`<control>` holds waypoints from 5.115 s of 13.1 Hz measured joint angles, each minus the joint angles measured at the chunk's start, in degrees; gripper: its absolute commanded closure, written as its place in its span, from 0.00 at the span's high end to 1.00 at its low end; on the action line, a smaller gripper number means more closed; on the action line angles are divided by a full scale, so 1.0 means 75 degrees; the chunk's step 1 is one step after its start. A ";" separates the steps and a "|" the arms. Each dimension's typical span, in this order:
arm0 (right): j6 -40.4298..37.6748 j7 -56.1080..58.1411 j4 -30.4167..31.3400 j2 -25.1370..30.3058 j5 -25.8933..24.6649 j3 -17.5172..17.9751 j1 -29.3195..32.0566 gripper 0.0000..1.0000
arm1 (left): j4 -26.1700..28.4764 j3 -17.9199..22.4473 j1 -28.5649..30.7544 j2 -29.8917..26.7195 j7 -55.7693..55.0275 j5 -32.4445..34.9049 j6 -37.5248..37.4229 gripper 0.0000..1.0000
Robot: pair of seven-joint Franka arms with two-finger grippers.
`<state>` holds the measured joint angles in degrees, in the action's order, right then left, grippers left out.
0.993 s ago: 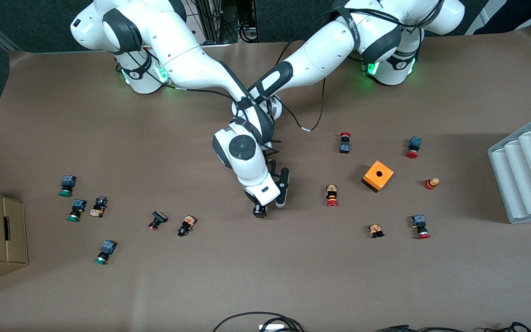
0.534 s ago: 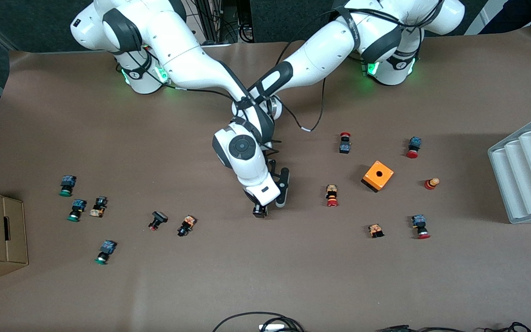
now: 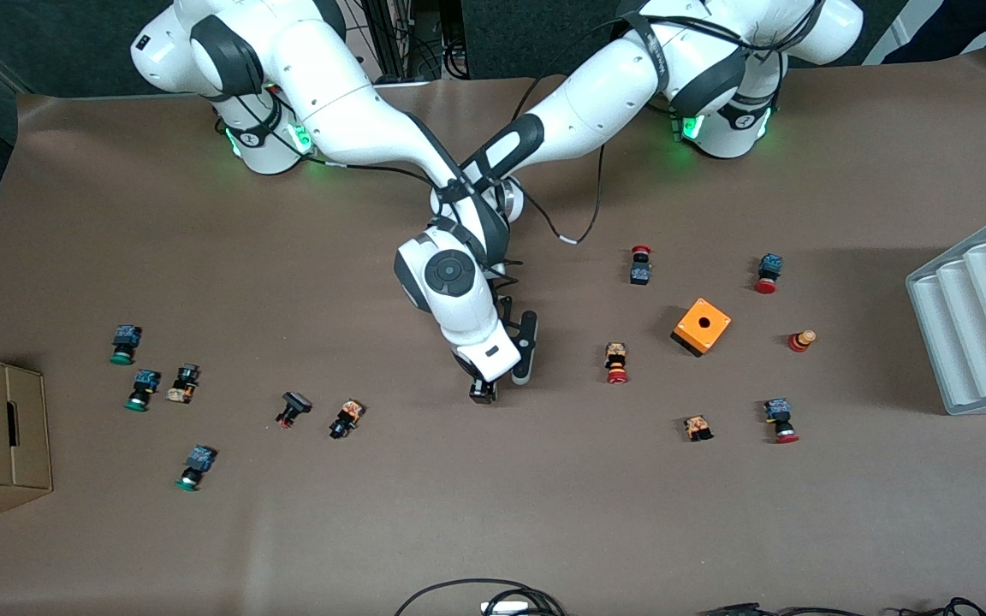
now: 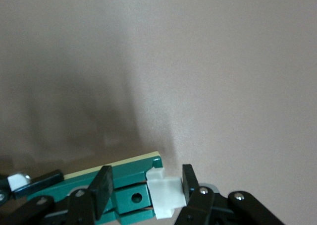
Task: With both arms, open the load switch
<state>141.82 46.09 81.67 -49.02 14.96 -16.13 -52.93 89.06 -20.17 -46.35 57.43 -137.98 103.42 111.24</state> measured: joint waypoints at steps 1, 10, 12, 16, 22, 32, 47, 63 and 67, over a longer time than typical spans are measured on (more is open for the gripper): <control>0.0000 0.0000 0.0000 0.0000 0.0000 0.0000 0.0000 0.63 | 0.0000 0.0000 0.0000 0.0000 0.0000 0.0000 0.0000 0.46; -0.0001 0.0000 0.0012 0.0009 0.0000 -0.0001 0.0000 0.63 | 0.0000 0.0001 -0.0001 0.0000 0.0000 0.0000 0.0000 0.46; -0.0001 0.0000 0.0023 0.0014 0.0000 -0.0005 0.0000 0.63 | 0.0000 0.0001 -0.0001 0.0000 0.0000 0.0000 0.0000 0.46; -0.0036 0.0000 0.0028 0.0022 0.0000 -0.0006 0.0000 0.63 | 0.0000 0.0001 -0.0001 0.0000 0.0000 0.0001 0.0000 0.46; -0.0052 -0.0001 0.0044 0.0042 0.0000 -0.0006 0.0000 0.62 | 0.0000 0.0001 -0.0002 0.0001 0.0000 0.0002 0.0000 0.46; -0.0105 -0.0001 0.0141 0.0122 0.0000 -0.0043 0.0001 0.61 | 0.0000 0.0001 -0.0007 0.0001 0.0000 0.0002 -0.0005 0.46; -0.0536 -0.0001 0.0169 0.0220 0.0000 -0.0114 0.0004 0.61 | 0.0001 0.0001 -0.0013 0.0004 0.0000 0.0002 -0.0016 0.46; -0.0951 -0.0001 0.0399 0.0434 0.0000 -0.0069 -0.0072 0.60 | -0.0018 0.0042 -0.0080 0.0036 -0.0010 0.0036 -0.0101 0.46; -0.0992 -0.0004 0.0471 0.0513 0.0000 -0.0053 -0.0078 0.59 | -0.0020 0.0067 -0.0109 0.0042 -0.0027 0.0048 -0.0118 0.46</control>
<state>134.38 46.07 85.20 -45.17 14.96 -16.53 -53.51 88.91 -19.67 -47.17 57.75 -138.18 103.78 110.35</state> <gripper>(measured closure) 0.401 0.498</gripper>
